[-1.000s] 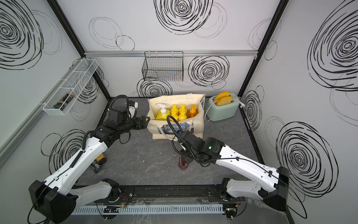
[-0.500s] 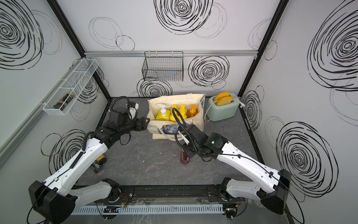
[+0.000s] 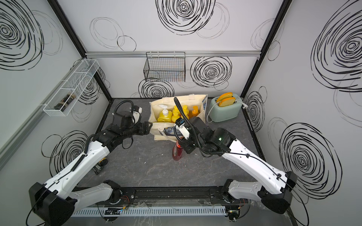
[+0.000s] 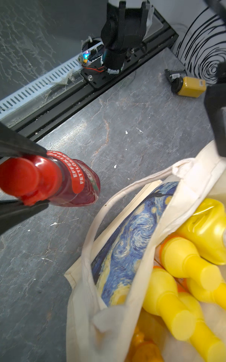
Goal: Pack dish soap into the shopping bag
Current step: Pick up the bottle of dish soap at the center of the board, then place the bottle of dish soap in the shopping bag.
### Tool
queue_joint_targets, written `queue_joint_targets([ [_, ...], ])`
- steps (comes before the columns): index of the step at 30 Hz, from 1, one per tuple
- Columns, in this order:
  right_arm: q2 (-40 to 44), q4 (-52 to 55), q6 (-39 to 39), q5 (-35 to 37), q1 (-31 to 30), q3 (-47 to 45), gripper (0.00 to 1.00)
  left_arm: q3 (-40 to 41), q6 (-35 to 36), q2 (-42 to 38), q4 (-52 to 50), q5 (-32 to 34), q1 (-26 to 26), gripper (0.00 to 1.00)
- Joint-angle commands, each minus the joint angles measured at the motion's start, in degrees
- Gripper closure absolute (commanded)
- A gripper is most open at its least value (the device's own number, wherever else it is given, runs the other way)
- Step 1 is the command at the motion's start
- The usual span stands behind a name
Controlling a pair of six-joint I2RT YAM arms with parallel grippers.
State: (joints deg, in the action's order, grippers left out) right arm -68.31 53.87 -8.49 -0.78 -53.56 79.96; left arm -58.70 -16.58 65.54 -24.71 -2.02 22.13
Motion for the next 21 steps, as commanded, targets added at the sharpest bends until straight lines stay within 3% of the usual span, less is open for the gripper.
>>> queue_joint_targets([
  [1, 0.41, -2.0, 1.26, -2.54, -0.15, 5.42, 1.0, 0.96, 1.21, -0.56, -1.66, 1.43, -0.03, 0.19],
  [21, -5.99, 2.43, 3.98, -6.68, -1.31, 25.61, 1.0, 2.8, 0.91, 0.72, 1.23, 0.71, -0.02, 0.2],
])
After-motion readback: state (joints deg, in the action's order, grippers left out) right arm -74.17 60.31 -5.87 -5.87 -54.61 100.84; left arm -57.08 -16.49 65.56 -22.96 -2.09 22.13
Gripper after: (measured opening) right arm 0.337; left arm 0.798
